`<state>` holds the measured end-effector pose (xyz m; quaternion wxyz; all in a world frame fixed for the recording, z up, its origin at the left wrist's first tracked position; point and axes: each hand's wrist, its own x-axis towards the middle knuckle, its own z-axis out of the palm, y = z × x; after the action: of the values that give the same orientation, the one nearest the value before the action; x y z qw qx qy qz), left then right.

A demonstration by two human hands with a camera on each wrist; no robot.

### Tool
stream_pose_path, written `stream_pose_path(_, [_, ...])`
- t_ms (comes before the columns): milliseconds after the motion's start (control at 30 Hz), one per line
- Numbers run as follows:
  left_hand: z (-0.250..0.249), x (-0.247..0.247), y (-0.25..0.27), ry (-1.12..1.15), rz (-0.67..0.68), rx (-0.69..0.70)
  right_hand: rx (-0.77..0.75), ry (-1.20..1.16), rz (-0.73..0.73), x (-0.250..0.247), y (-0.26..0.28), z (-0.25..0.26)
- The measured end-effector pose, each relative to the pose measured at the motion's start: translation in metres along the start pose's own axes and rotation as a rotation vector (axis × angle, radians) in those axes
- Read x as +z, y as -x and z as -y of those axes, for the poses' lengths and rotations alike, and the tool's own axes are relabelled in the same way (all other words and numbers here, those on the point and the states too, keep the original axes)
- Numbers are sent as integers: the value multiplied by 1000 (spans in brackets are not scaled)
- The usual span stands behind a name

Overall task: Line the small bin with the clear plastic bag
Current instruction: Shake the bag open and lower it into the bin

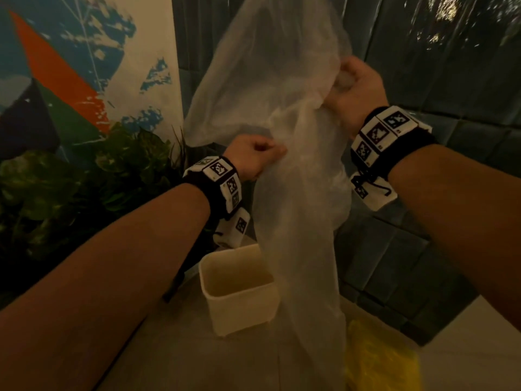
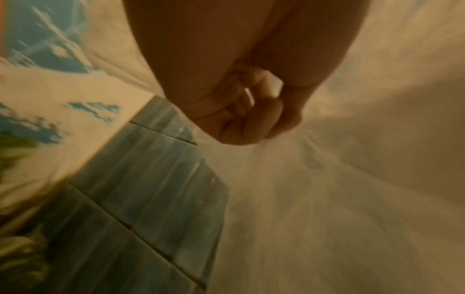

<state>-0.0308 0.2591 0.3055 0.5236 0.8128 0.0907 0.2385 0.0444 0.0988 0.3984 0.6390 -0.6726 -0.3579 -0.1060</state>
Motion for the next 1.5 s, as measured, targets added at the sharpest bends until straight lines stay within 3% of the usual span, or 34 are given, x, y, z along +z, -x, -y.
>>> stream_pose_path(167, [10,-35,-8,-81,-227,-103,52,188,-37,-20,-4,-11])
stream_pose_path(333, [7,-77,-13,-81,-413,-198,29,395,-199,-34,-14,-9])
stream_pose_path(467, [-2,-97,-15,13,-555,-153,15,10,-208,-32,-11,1])
stream_pose_path(533, [-3,-98,-12,-7,-600,-118,155,-194,-175,-19,1,-8])
stream_pose_path(633, [-2,-92,-8,-31,-597,-86,394,-248,-10,14,38,-35])
stream_pose_path(733, [4,-85,-5,-134,-616,-79,482,-258,216,49,77,-56])
stream_pose_path(800, [8,-80,-4,-136,-599,-98,499,-238,250,71,89,-66])
stream_pose_path(900, [11,-74,-1,-154,-531,-127,487,-269,154,87,86,-76])
stream_pose_path(1033, [17,-81,-2,-211,-421,-132,452,-90,71,78,58,-80])
stream_pose_path(1133, [23,-94,-4,-214,-428,-198,535,-222,20,62,36,-85])
stream_pose_path(1367, [43,-119,-11,-450,-453,-396,546,385,-201,3,26,-100])
stream_pose_path(1433, [41,-119,-8,-534,-456,-430,571,430,-227,-8,25,-103])
stream_pose_path(1500, [35,-115,-2,-591,-440,-433,601,284,-215,-12,27,-99])
